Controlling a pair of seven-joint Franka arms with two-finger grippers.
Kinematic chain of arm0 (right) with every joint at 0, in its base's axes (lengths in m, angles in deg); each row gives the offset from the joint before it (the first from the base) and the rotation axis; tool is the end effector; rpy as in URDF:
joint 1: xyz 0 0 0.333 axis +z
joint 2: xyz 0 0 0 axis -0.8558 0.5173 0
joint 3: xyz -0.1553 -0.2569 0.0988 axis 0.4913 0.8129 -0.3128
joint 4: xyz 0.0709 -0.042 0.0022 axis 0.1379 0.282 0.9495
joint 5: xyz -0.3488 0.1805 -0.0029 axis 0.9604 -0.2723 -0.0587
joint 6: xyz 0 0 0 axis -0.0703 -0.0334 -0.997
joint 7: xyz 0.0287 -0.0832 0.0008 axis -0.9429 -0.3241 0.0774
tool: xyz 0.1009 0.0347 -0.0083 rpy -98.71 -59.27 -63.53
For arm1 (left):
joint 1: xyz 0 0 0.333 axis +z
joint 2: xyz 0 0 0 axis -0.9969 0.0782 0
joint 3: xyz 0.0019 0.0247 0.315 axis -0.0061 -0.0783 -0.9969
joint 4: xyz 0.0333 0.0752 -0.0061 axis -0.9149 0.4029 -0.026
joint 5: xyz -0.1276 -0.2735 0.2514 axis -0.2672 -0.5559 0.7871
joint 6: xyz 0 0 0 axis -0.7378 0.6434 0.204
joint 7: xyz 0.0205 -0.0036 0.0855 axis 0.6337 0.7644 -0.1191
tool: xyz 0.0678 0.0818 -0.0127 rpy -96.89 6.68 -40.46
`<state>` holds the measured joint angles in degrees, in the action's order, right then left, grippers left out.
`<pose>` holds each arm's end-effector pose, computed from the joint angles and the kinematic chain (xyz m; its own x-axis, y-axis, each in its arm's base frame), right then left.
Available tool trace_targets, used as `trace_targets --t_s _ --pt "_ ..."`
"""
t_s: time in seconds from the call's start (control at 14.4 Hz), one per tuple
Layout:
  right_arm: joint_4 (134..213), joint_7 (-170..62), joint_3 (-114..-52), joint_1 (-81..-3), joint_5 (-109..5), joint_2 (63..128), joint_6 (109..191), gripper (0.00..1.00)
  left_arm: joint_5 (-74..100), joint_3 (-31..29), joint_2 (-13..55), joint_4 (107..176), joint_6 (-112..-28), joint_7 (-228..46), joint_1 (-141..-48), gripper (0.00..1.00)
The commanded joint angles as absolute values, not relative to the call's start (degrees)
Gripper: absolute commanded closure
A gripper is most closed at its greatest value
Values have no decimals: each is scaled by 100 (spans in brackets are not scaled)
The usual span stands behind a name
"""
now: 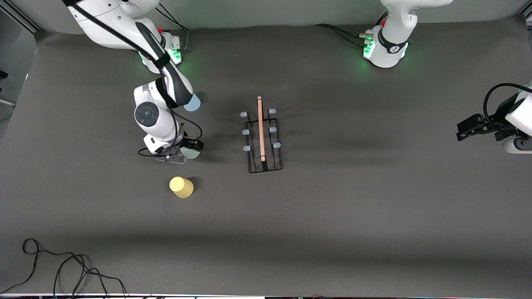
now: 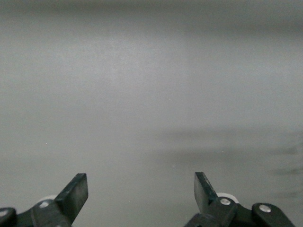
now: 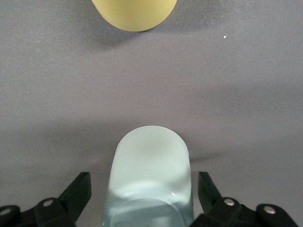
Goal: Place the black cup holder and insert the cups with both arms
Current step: 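Carry the green cup with the right gripper onto a rack peg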
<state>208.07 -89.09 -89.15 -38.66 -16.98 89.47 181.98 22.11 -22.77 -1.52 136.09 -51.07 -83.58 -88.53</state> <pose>0.4774 0.1825 0.1985 0.9796 -0.1872 -0.0724 -0.1864 -0.9823 0.0187 0.5793 0.0041 0.5753 0.9998 -0.0163 0.0143 -0.0161 -0.9998 -0.0100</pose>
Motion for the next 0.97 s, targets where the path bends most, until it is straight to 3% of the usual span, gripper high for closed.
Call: trace_targets --t_s 0.0,0.07,0.14,0.21,0.28,0.49,0.9 --pt "20861 -8939 -8911 -3837 -1593 8935 18292 0 2164 -2716 -213 13565 -4998 -8328 -9307 0" --pt "20861 -8939 -8911 -3837 -1593 8918 18283 6 2182 -2707 -213 13565 -4946 -8355 -9281 0" --pt "20861 -8930 -8911 -3837 -1593 8900 18265 39 2182 -2707 -213 13574 -4919 -8355 -9290 0" --pt "20861 -8930 -8911 -3837 -1602 8874 18256 95 2182 -2707 -213 13591 -4919 -8346 -9299 0" --pt "20861 -8930 -8911 -3828 -1593 8830 18256 100 2182 -2707 -213 13609 -4919 -8355 -9299 0" --pt "20826 -8921 -8902 -3828 -1593 8436 17740 100 2182 -2707 -213 13618 -4919 -8338 -9281 0" --pt "20353 -9035 -8928 -3811 -1672 7188 15904 100 2164 -2707 -187 13583 -4918 -8329 -9272 0"
